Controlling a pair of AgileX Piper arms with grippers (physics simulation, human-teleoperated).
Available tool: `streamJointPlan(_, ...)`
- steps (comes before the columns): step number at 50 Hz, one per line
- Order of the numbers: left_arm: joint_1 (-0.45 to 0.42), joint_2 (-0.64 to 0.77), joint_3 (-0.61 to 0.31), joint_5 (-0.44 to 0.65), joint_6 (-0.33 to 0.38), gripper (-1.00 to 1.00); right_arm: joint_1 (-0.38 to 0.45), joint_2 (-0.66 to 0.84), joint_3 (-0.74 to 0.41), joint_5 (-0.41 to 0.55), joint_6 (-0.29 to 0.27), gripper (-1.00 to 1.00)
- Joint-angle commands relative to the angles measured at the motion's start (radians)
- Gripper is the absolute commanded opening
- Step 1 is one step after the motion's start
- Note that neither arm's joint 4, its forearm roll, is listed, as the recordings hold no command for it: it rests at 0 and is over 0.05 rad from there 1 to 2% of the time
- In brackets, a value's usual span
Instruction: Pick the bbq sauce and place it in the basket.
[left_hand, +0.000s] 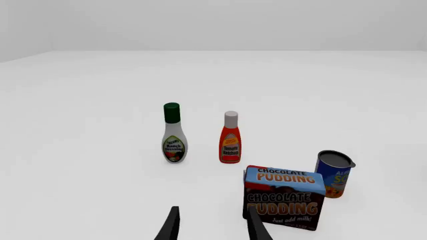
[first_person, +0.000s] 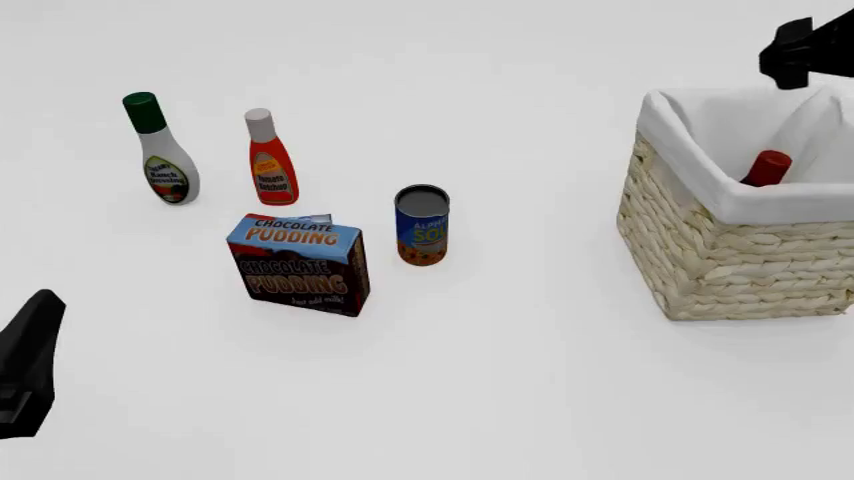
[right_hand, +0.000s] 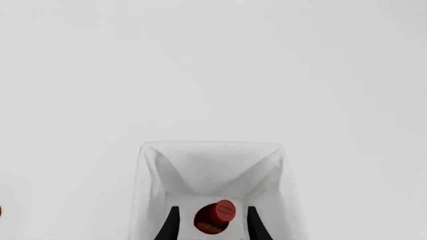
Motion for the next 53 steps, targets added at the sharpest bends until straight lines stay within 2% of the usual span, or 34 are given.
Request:
streamJointPlan(1,0.0,0.0,0.0,0.0,0.0,1.0,0.004,-0.046,-0.008,0.03,-0.003,1.0)
streamJointPlan(26,0.0,0.0,0.0,0.0,0.0,1.0,0.015,-0.194,-0.044,0.112,0.018,1.0)
streamJointPlan(53,0.0,0.0,0.0,0.0,0.0,1.0,0.022,-0.348,-0.029,0.177,0.031,1.0)
